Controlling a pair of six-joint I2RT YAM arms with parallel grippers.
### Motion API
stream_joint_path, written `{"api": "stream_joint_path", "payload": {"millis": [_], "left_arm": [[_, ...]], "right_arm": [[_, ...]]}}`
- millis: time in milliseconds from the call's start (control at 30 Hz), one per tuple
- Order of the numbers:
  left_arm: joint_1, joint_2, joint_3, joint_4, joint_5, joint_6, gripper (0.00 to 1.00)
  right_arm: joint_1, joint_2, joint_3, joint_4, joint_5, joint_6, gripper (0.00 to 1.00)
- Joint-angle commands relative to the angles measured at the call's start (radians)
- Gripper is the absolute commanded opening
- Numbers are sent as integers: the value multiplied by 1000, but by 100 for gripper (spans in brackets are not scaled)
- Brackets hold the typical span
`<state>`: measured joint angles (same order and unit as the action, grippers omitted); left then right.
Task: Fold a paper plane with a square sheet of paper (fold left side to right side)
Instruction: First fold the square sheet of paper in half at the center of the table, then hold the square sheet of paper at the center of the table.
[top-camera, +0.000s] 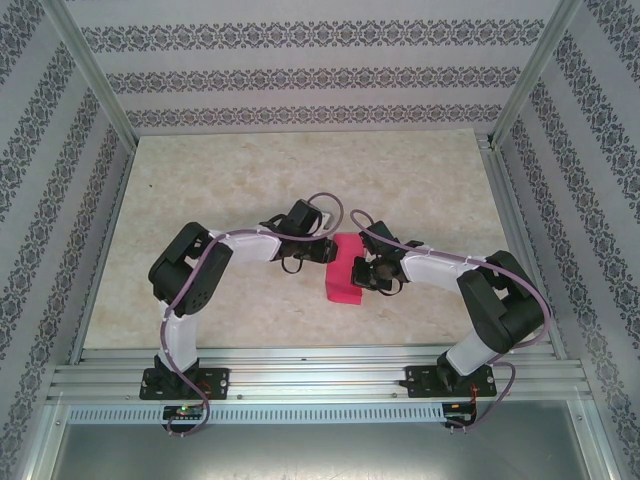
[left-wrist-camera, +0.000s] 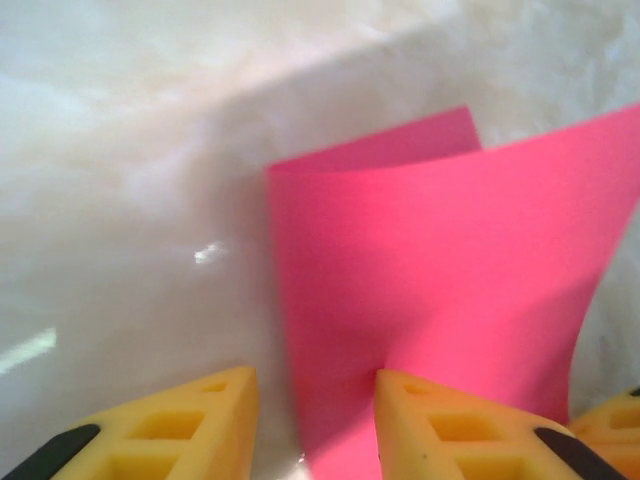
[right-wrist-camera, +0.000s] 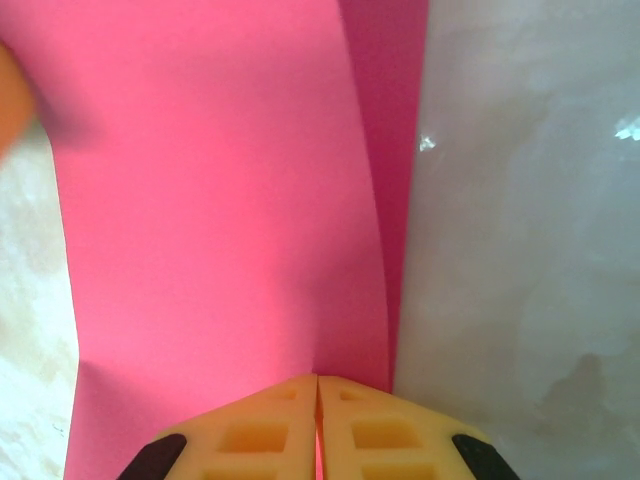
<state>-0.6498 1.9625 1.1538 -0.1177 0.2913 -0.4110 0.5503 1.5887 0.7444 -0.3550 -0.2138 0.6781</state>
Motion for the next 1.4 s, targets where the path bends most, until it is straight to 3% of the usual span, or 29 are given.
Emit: {"api": "stream_joint_path", "payload": {"millis": [0, 267, 467, 867, 1200, 1367], "left_arm": [[36, -100, -48, 47, -7, 22, 34], [32, -126, -154, 243, 248, -37, 21], [7, -45, -126, 281, 328, -57, 19], [-1, 68, -49, 224, 195, -42, 19], [-6, 68, -111, 234, 194, -42, 19], [-16, 65, -124, 240, 187, -51, 18]], "right_arm": [[3, 45, -33, -125, 110, -18, 9], [3, 50, -25, -127, 110, -18, 9], [3, 52, -22, -128, 111, -20, 9], [2, 50, -21, -133, 104, -35, 9], [-41, -116, 14, -58, -1, -48, 13], [-66, -105, 28, 2, -39, -34, 14]]}}
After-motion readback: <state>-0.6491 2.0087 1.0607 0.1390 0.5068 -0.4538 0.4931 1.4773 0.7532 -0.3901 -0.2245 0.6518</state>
